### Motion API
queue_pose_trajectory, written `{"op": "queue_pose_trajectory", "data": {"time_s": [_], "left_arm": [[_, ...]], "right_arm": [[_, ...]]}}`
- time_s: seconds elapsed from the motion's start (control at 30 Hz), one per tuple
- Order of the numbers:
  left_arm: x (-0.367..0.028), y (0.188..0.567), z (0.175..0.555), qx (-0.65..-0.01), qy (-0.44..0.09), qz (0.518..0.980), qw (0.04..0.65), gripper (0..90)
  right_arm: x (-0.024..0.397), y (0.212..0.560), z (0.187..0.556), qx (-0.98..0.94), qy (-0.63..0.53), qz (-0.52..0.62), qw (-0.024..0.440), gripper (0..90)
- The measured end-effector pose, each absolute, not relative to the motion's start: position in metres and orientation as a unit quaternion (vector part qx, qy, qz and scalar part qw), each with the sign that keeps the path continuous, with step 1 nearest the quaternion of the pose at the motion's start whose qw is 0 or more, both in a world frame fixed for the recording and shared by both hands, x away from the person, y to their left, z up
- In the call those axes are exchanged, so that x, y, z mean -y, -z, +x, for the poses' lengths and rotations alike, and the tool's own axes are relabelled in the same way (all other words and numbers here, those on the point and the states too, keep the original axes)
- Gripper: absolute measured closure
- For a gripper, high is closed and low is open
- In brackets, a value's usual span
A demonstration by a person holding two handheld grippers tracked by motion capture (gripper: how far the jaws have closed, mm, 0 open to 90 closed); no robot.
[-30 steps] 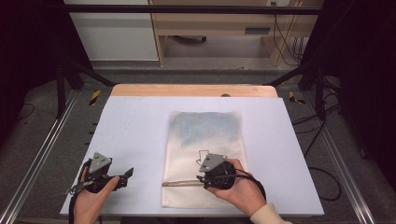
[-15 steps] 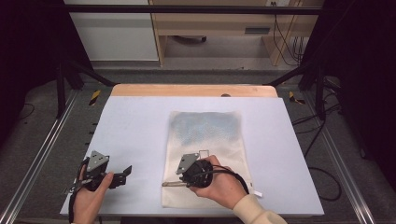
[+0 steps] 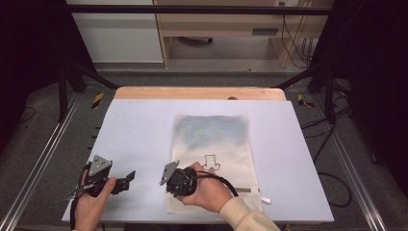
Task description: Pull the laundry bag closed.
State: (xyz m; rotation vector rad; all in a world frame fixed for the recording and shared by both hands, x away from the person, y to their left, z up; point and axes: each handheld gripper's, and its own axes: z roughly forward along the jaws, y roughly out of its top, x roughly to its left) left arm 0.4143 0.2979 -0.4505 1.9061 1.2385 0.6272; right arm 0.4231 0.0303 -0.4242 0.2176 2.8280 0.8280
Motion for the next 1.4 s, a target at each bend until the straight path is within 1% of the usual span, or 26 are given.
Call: {"op": "queue_pose_trajectory", "data": {"time_s": [0.37,0.57,0.77,0.87,1.2,1.4], "left_arm": [[-0.296,0.451,0.414,-0.486,-0.249,0.747,0.379,6.3],[-0.296,0.451,0.414,-0.485,-0.249,0.747,0.381,6.3],[-0.296,0.450,0.414,-0.483,-0.248,0.748,0.381,6.4],[-0.296,0.450,0.414,-0.483,-0.248,0.749,0.381,6.4],[-0.293,0.450,0.412,-0.477,-0.242,0.753,0.384,6.6],[-0.292,0.449,0.406,-0.468,-0.234,0.759,0.387,6.9]], "right_arm": [[-0.043,0.438,0.429,-0.962,-0.253,0.076,0.076,69.5],[-0.044,0.440,0.433,-0.965,-0.239,0.087,0.062,80.1],[-0.046,0.442,0.436,-0.965,-0.239,0.094,0.055,76.3],[-0.047,0.444,0.436,-0.966,-0.237,0.091,0.053,80.7],[-0.046,0.441,0.438,-0.966,-0.235,0.100,0.038,81.1],[-0.046,0.430,0.439,-0.965,-0.239,0.099,0.037,81.3]]}}
